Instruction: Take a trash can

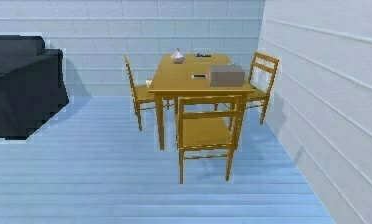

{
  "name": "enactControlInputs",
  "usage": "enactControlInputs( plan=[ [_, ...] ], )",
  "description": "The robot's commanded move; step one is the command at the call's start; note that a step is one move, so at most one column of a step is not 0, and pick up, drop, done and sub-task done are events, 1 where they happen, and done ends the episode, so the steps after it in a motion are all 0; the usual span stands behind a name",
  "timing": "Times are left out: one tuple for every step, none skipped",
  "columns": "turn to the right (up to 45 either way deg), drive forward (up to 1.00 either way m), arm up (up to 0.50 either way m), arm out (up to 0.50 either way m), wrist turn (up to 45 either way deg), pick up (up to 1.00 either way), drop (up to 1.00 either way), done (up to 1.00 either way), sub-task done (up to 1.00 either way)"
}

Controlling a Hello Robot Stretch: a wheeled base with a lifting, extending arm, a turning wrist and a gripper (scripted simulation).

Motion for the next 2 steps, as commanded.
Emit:
enactControlInputs(
  plan=[
    [0.0,0.0,0.1,0.0,0.0,0.0,0.0,0.0,0.0],
    [0.0,0.0,0.0,0.0,0.0,0.0,0.0,1.0,0.0]
  ],
)
